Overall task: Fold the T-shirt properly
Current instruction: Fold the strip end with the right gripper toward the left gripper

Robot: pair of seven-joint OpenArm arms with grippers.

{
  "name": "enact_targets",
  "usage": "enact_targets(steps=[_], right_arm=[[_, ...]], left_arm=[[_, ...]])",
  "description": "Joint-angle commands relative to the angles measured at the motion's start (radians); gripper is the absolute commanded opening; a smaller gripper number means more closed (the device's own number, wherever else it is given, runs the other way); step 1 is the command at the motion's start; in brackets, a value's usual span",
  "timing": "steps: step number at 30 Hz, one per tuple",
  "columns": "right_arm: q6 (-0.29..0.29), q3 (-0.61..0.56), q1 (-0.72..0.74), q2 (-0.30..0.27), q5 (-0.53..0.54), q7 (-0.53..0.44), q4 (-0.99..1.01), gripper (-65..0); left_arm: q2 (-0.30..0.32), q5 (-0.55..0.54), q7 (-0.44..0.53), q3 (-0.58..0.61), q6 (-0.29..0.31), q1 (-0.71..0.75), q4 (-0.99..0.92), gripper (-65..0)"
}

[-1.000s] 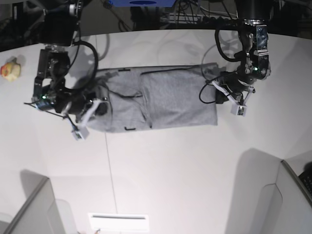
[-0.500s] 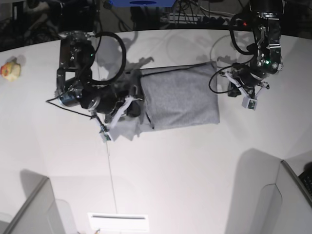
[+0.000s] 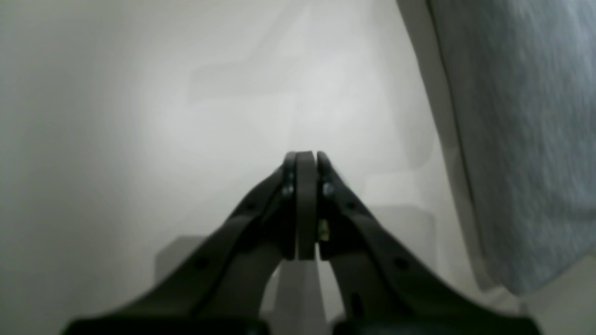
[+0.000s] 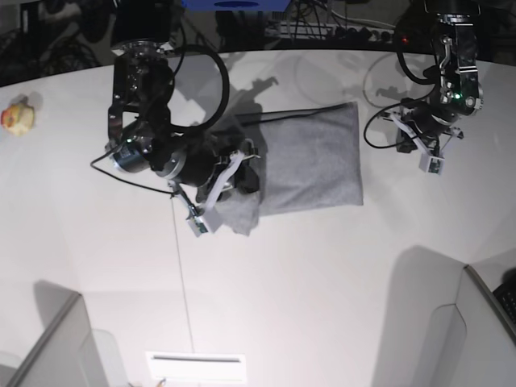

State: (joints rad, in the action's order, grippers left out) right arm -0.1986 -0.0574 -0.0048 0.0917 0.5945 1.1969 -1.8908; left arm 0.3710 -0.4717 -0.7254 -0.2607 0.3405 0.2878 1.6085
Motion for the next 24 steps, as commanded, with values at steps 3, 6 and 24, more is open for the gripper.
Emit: enact_targets(steps=[3,6,24], right_arm=[[-0.003,-0.038,0.015,0.009,0.017,-0.027,-0.019,-65.0],[0.040,-0.072,0.013,0.026,0.017,-0.028,-0.026,-65.0],[0.172,-0.322,0.039,0.021,0.011,-0.266,0.145,-65.0]], left_arm=[[0.015,-0.008,0.017,-0.048,0.007,0.020,0.020,-65.0],[0.015,-0.008,0.017,-0.084,0.009,0.047,0.020,-65.0],[0.016,-0.008,0.016,-0.259,0.009,0.158,0.140,-65.0]])
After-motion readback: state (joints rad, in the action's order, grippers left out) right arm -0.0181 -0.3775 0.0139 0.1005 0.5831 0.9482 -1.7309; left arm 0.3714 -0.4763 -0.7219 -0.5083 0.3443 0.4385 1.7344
